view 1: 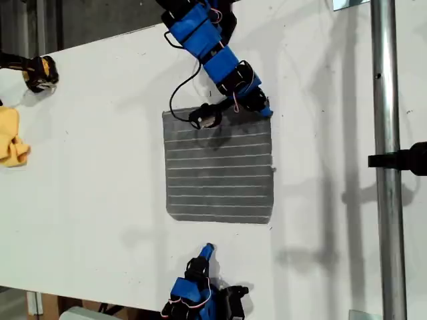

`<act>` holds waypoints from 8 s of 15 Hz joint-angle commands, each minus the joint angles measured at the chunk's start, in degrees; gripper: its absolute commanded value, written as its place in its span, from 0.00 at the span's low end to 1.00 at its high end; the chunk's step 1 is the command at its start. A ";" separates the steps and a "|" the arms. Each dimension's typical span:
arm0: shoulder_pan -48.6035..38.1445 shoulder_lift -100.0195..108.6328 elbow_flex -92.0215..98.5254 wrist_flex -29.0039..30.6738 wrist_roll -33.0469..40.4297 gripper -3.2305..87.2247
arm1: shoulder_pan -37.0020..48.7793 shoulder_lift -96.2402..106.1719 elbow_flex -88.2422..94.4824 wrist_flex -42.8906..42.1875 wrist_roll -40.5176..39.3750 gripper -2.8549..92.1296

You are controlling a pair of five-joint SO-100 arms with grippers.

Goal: Grasp corners of a towel and fold twice.

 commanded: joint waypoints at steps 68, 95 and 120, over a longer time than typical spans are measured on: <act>24.61 -112.68 -120.06 17.40 -5.89 0.02 | 8.79 10.99 -36.65 37.35 -13.89 0.03; 10.11 -84.99 -44.56 -30.32 -7.82 0.02 | 33.75 14.06 3.96 8.00 -33.75 0.03; 8.53 0.44 -5.71 -5.19 -8.70 0.30 | 33.31 102.57 41.13 25.14 -7.29 0.33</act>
